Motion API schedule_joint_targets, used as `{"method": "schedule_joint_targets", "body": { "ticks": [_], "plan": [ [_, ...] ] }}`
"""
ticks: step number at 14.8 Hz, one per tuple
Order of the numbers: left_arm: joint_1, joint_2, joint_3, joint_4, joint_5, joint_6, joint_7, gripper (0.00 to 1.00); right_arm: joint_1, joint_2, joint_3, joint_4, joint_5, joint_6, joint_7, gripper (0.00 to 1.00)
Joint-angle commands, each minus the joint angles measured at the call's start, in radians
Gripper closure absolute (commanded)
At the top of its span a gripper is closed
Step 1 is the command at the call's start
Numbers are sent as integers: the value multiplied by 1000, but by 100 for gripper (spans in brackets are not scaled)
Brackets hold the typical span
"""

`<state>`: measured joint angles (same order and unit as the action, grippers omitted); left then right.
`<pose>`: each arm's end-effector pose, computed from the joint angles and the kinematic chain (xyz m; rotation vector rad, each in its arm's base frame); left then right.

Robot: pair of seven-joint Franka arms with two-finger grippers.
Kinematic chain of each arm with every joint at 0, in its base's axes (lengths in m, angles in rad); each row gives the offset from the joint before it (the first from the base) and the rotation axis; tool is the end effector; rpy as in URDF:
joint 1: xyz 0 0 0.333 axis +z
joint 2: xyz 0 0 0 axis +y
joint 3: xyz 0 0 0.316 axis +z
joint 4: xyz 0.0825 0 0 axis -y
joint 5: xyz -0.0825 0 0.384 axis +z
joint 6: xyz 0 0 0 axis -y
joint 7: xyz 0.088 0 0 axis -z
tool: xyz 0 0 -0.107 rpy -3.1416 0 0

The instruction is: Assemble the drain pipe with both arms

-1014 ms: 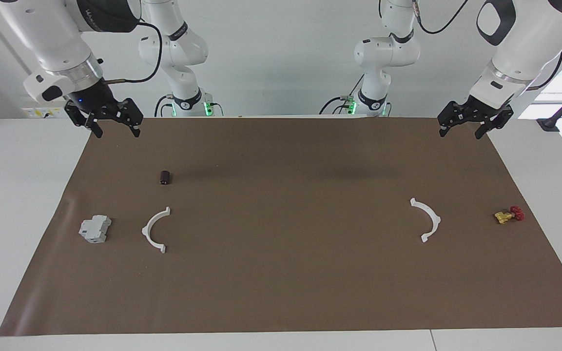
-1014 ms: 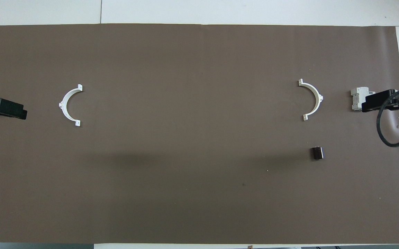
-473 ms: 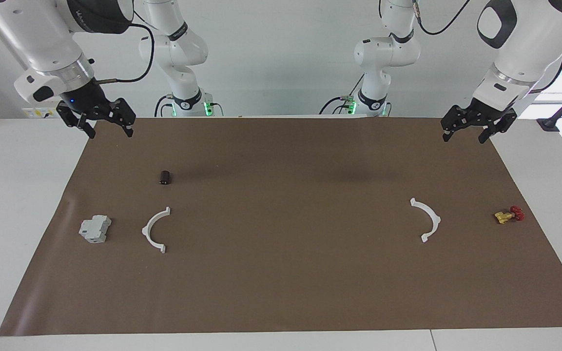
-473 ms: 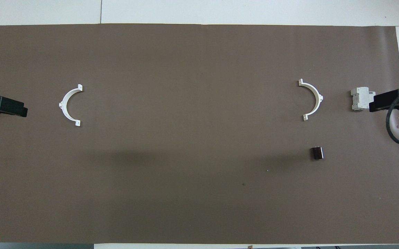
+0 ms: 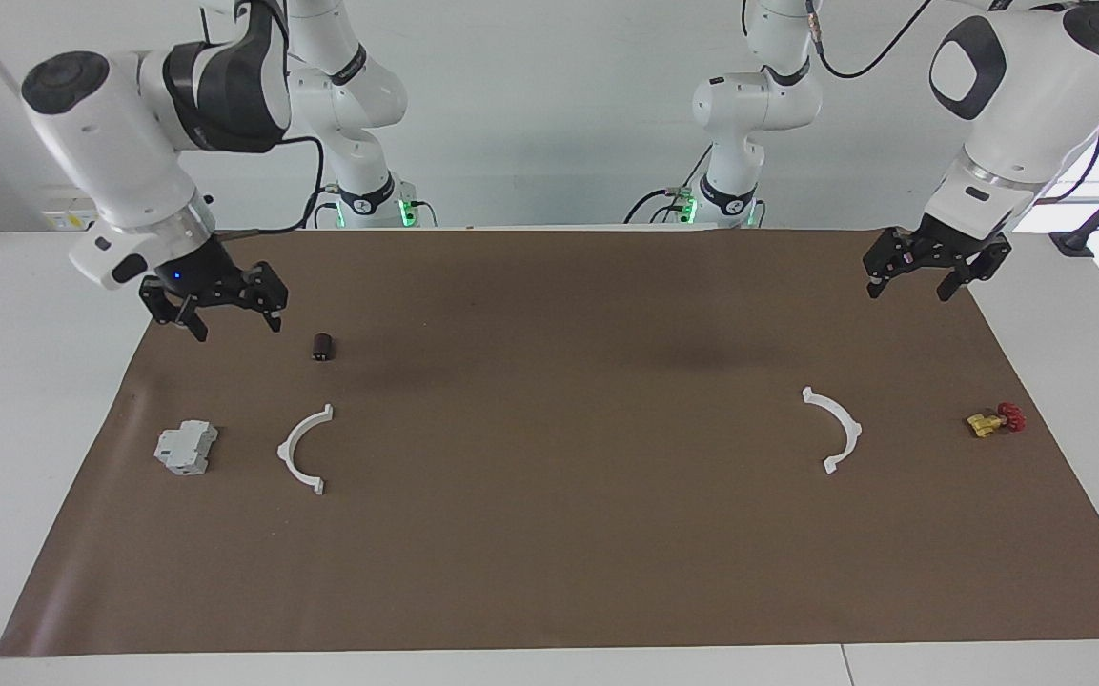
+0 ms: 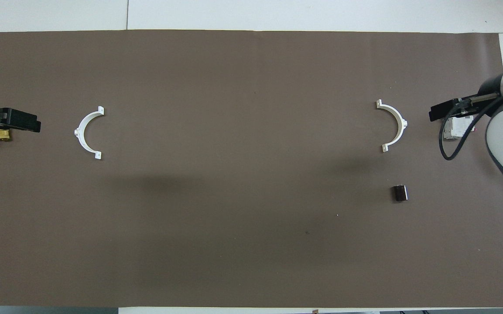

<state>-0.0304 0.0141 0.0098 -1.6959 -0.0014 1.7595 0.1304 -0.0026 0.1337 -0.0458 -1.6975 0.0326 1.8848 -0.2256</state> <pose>0.5717 -0.0119 0.5737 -3.1302 0.2364 -0.0777 0.6092 -0.0257 0.5140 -3.1117 -0.2628 -0.0885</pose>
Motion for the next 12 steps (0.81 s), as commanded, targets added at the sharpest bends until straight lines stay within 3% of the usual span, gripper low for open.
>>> {"method": "schedule_joint_targets", "body": {
  "ticks": [1, 7, 9, 12],
  "plan": [
    [6, 58, 3, -18, -6, 81, 2, 0, -17, 105, 4, 24, -7, 104, -86, 0],
    [35, 151, 3, -113, -6, 290, 54, 0, -30, 218, 4, -48, 16, 252, -122, 1],
    [53, 173, 3, -154, -6, 359, 87, 0, -48, 219, 6, -129, 23, 336, -167, 11],
    [61, 213, 3, -199, -8, 455, 98, 0, -50, 238, 6, -146, 73, 347, -169, 27]
  ]
}}
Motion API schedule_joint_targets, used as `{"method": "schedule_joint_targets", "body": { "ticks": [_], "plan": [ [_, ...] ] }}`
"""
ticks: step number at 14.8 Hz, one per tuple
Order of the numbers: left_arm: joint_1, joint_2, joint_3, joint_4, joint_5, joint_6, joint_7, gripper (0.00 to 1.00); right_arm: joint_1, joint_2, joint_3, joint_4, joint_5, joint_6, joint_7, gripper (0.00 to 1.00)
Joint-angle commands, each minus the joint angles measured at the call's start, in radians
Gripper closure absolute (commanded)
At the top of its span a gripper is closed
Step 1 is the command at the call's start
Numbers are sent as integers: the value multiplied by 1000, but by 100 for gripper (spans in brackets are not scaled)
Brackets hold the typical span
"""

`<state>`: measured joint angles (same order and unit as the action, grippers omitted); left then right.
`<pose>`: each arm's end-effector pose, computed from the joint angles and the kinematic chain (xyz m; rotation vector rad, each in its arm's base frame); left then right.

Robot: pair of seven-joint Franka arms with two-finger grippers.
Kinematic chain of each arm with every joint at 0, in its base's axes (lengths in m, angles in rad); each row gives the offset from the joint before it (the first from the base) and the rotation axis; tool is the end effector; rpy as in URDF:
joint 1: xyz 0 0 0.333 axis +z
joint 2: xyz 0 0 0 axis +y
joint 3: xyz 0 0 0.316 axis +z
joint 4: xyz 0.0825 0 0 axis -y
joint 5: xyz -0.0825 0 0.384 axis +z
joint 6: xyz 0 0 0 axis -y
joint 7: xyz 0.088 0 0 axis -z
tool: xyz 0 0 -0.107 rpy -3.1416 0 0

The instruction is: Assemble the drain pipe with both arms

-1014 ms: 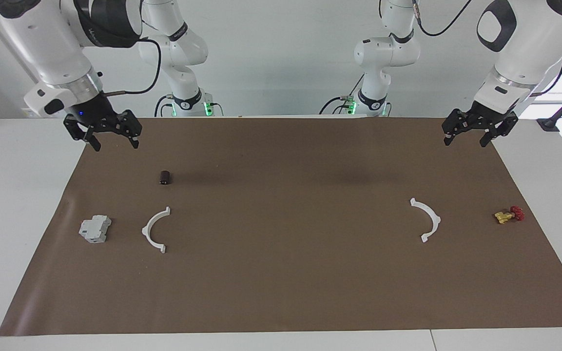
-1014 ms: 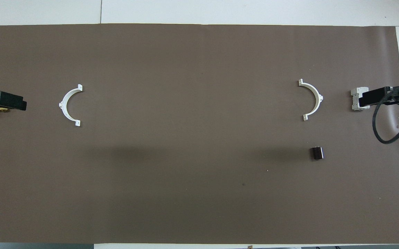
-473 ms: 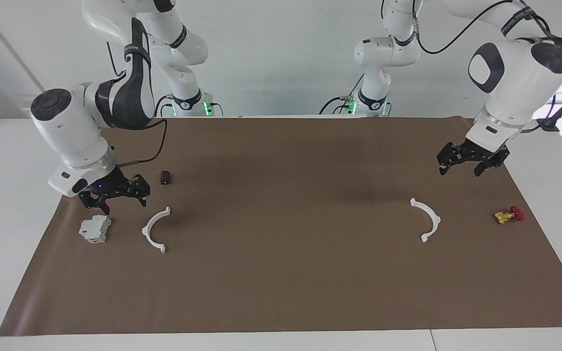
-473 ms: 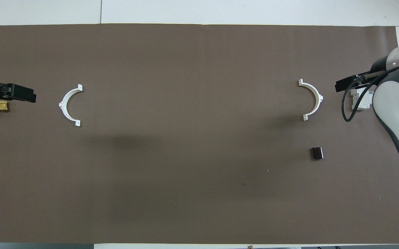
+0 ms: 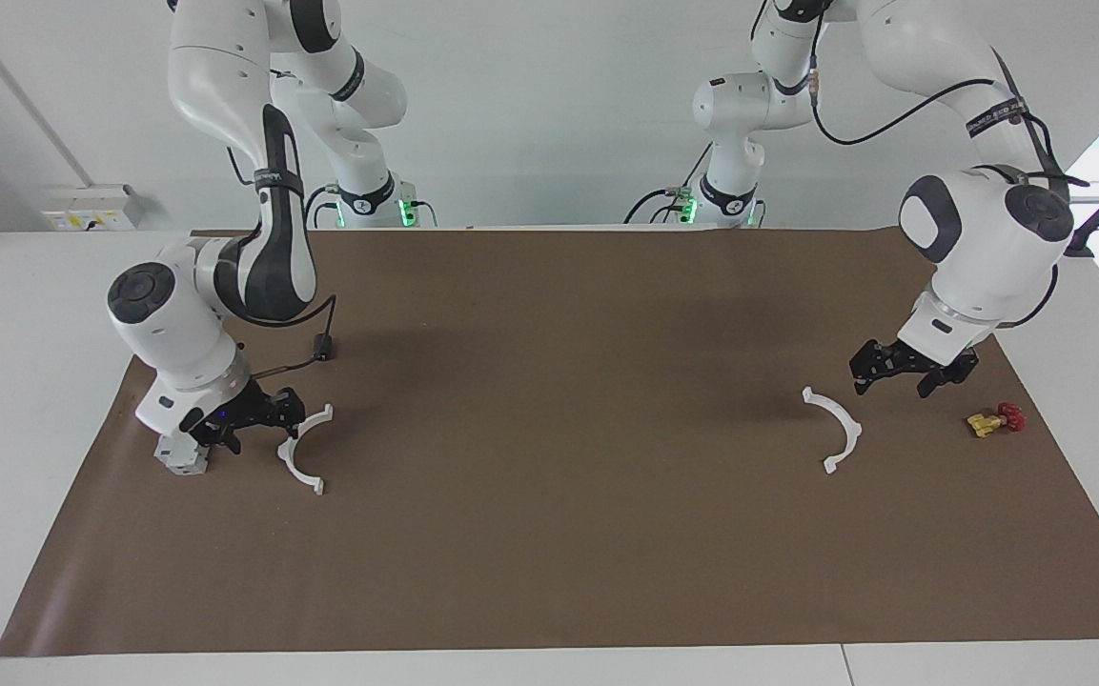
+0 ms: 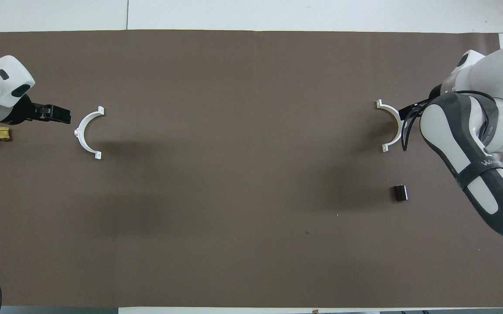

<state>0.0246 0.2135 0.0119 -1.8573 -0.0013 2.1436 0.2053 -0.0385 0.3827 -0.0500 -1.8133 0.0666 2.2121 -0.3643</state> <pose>0.6193 0.0222 0.4123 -3.1183 0.2633 -0.1129 0.6418 -0.0524 0.3322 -3.0886 -0.3727 -0.0378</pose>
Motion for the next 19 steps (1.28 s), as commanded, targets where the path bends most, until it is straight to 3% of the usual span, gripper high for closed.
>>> {"method": "schedule_joint_targets", "body": {
  "ticks": [1, 4, 8, 15, 17, 19],
  "plan": [
    [6, 36, 0, -37, -8, 90, 22, 0, -17, -10, 9, -38, 39, 26, -33, 27],
    [-3, 89, 0, -37, -8, 151, 10, 1, -15, 4, 9, -46, 39, 32, -30, 37],
    [0, 158, -1, -37, -9, 226, -58, 1, -18, 33, 9, -51, 39, 100, -38, 41],
    [5, 145, 0, -48, -9, 150, -60, 1, -12, 41, 9, -54, 39, 112, -42, 48],
    [-2, 141, 0, -57, -9, 142, -63, 1, -12, 39, 9, -55, 39, 112, -42, 57],
    [-3, 133, 0, -68, -9, 139, -63, 1, -9, 39, 9, -55, 39, 112, -41, 74]
  ]
}}
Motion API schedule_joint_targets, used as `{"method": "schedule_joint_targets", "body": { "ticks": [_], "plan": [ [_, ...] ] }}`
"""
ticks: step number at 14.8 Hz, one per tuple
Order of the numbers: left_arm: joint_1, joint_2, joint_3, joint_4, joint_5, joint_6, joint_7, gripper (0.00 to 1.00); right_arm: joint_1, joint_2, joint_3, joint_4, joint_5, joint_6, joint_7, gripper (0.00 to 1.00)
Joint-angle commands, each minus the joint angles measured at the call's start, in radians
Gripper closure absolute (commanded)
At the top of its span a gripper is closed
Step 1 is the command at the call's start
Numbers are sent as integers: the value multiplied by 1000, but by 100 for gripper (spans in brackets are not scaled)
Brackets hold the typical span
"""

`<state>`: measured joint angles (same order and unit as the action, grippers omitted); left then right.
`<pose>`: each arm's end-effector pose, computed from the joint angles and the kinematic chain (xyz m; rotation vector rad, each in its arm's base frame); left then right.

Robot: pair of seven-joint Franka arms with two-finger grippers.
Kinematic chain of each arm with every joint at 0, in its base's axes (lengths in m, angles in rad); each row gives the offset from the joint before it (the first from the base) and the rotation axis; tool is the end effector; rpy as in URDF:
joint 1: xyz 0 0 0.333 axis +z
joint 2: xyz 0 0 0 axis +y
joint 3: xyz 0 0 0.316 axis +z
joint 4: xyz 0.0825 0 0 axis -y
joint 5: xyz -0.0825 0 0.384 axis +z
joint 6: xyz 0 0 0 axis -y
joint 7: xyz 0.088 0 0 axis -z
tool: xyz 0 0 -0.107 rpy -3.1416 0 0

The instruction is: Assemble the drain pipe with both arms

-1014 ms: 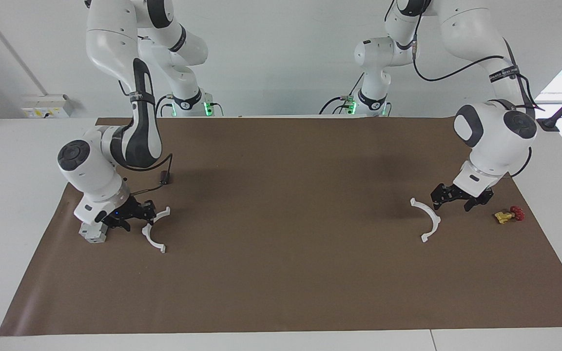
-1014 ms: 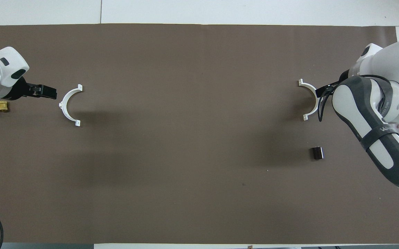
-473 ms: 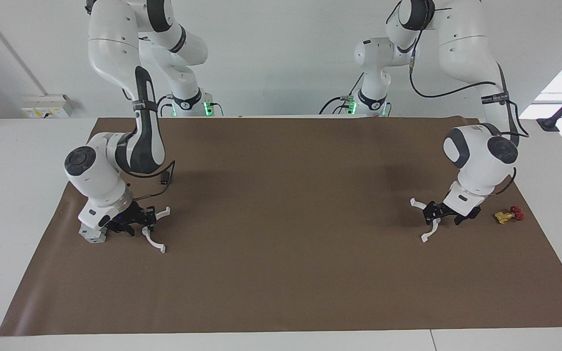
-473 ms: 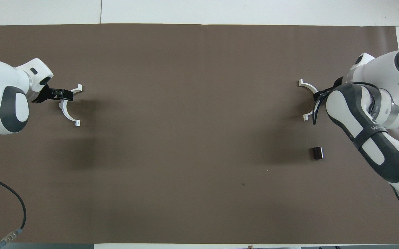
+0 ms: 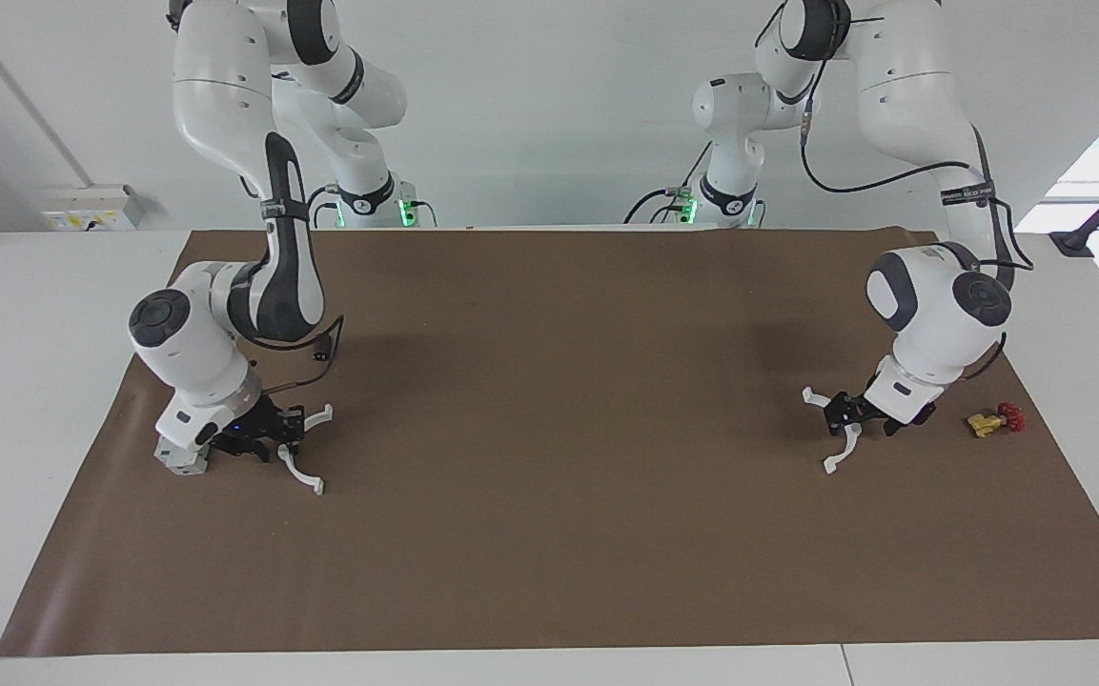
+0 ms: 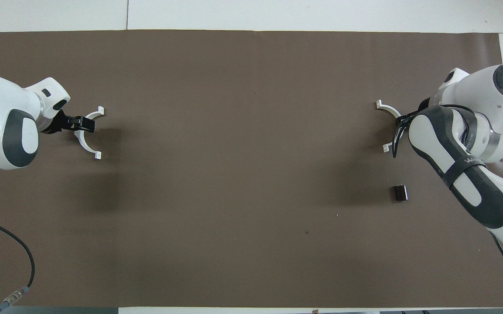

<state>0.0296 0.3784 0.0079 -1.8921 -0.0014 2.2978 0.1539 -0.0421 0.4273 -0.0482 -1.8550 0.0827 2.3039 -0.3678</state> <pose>0.6308 0.0234 0.3074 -3.1316 0.1820 -0.0424 0.6388 -0.0541 0.2934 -3.0852 -0.3523 -0.0489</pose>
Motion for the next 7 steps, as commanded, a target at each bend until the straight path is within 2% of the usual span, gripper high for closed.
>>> {"method": "schedule_joint_targets", "body": {
  "ticks": [1, 3, 7],
  "plan": [
    [-10, -35, 4, -36, -9, -15, -11, 1, -4, -5, 7, -13, 23, 19, -33, 84],
    [-10, -42, 4, -44, -9, -15, -11, 2, -1, -5, 7, -12, 23, 14, -30, 100],
    [-5, -45, 4, -53, -9, 2, -10, 13, 1, -5, 8, 17, 23, -21, -28, 100]
  ]
}}
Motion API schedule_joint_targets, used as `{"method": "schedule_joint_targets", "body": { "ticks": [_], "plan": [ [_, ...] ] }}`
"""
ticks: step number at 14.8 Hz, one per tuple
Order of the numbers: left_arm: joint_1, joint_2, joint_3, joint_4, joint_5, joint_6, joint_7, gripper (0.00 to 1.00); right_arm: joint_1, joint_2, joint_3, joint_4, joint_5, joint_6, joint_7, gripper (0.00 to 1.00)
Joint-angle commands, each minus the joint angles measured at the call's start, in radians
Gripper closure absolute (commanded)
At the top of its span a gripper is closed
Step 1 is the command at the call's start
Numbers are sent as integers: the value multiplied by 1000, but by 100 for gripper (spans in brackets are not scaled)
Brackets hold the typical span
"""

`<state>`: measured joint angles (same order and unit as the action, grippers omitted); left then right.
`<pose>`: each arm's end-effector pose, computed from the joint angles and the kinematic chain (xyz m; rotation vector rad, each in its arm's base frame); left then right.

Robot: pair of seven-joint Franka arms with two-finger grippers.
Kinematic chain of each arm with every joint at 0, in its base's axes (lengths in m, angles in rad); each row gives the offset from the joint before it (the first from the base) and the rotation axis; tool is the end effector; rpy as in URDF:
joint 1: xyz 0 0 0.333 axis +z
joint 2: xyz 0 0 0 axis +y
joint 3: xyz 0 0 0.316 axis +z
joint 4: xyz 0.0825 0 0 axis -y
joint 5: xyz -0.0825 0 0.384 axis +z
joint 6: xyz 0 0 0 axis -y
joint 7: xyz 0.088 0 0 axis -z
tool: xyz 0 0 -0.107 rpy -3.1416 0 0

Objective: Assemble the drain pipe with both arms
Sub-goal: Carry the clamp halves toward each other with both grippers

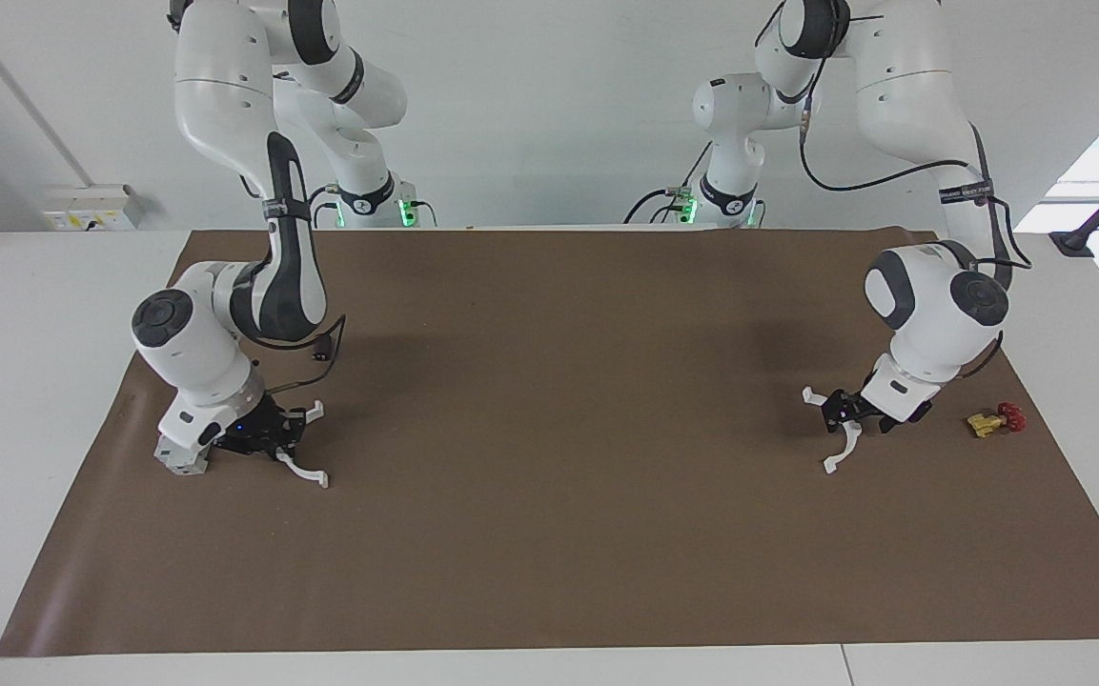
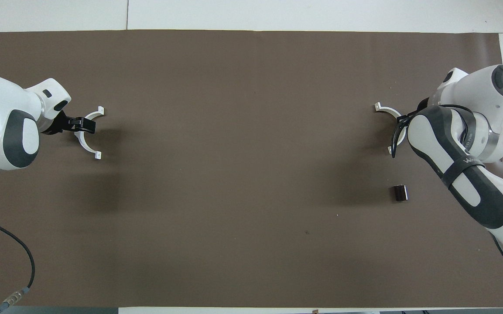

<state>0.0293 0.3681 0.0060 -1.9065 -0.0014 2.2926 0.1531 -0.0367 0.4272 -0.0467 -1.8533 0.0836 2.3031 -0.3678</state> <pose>0.6264 0.0219 0.3072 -3.1333 0.1840 -0.0280 0.6396 -0.0498 0.2941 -3.0829 -0.3618 -0.0506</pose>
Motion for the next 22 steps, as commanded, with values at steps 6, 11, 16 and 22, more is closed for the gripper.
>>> {"method": "schedule_joint_targets", "body": {
  "ticks": [6, 11, 16, 22],
  "plan": [
    [-2, -35, 6, -40, -9, 13, -12, 100, 118, -13, 8, 259, 8, -350, 206, 100],
    [-9, -57, 8, -26, -9, 2, -9, 100, 337, -16, 8, 316, 1, -386, 484, 100],
    [-14, -132, 9, 3, -9, -77, -13, 100, 515, 51, 8, 341, -14, -300, 742, 100],
    [-110, -147, 8, 32, 82, -137, -185, 100, 581, 111, 8, 356, -16, -217, 794, 100]
  ]
}}
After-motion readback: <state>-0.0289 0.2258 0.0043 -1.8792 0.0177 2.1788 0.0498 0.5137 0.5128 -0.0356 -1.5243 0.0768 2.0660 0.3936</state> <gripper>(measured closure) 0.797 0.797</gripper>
